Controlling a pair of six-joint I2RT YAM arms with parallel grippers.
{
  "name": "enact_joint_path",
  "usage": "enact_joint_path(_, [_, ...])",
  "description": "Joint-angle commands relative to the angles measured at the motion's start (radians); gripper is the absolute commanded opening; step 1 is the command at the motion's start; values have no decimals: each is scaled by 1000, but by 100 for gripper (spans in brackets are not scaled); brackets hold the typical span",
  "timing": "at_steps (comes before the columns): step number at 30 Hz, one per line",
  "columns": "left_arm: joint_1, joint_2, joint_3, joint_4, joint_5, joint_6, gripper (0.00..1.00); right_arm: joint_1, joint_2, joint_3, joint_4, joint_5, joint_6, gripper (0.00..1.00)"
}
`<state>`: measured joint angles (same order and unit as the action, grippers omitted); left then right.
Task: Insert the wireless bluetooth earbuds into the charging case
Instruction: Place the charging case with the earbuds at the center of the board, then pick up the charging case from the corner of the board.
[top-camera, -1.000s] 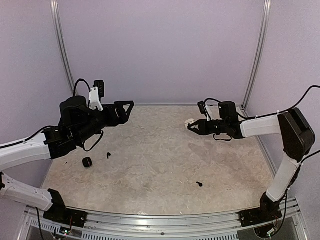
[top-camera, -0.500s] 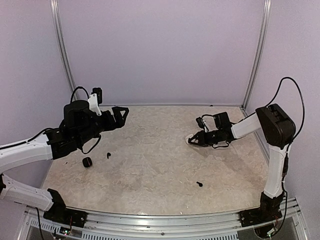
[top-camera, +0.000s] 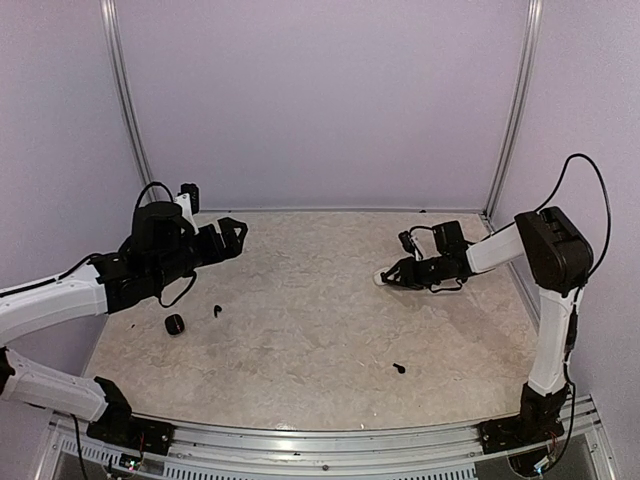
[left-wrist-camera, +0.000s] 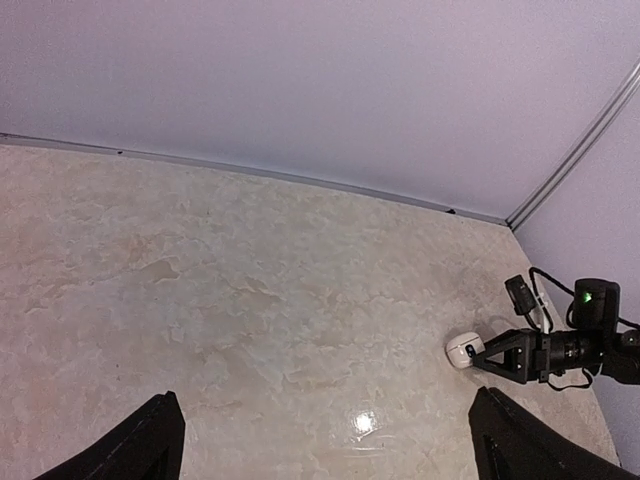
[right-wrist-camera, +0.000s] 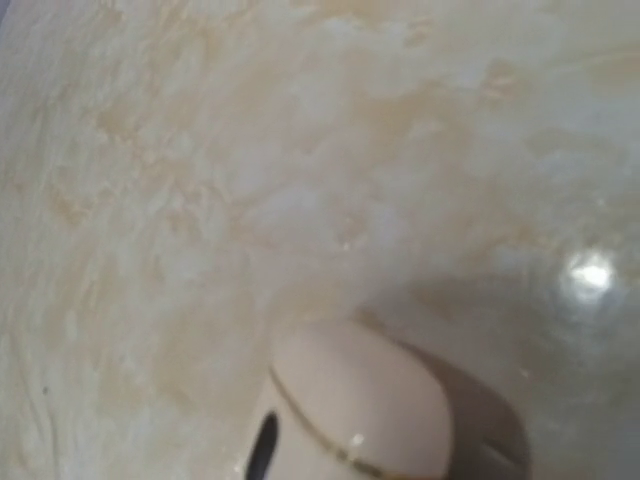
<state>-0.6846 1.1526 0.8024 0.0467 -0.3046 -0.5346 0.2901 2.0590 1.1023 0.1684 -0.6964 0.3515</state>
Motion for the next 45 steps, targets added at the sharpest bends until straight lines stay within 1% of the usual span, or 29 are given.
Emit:
enact_joint_path(1, [28,-4,48,-106,-32,-41,99,-25,-58,-29,-36,44,-21,44])
enact_joint_path(5, [48,-10,56,-193,-47,-105,99,-39,-103,-56,-54,76,-47,48])
enact_joint_path(7, [61,-19,49,-236,-44,-149,99,-48,-134,-66,-61,87,-58,54])
enact_joint_path(9, [81,-29,36,-281,-41,-186,99,-54,-167,-72,-77,97,-69,59])
enact_joint_path(13, [120,-67,-17,-349,-42,-249,99,-55,-251,-87,-84,119,-81,64])
enact_joint_path(16, [139,-105,-74,-389,-53,-287,99,-55,-310,-89,-100,126,-86,72])
enact_joint_path(19, [166,-133,-126,-437,-58,-346,99,-55,-376,-94,-114,138,-91,76])
enact_joint_path(22, [171,-156,-178,-457,-78,-391,99,-55,-455,-111,-116,177,-105,82])
enact_joint_path(25, [183,-165,-216,-464,-89,-434,99,-55,-533,-127,-134,254,-137,88])
enact_joint_path(29, [260,-130,-254,-462,-51,-451,99,-56,-628,-153,-133,334,-172,99])
enact_joint_path(32, [312,-76,-280,-435,-45,-434,99,-55,-665,-155,-141,381,-195,100])
enact_joint_path(35, [340,-23,-293,-414,-46,-425,99,-55,-695,-165,-124,445,-181,100])
enact_joint_path(45, [354,119,-286,-339,-38,-387,92,-58,-774,-246,-43,438,-143,100])
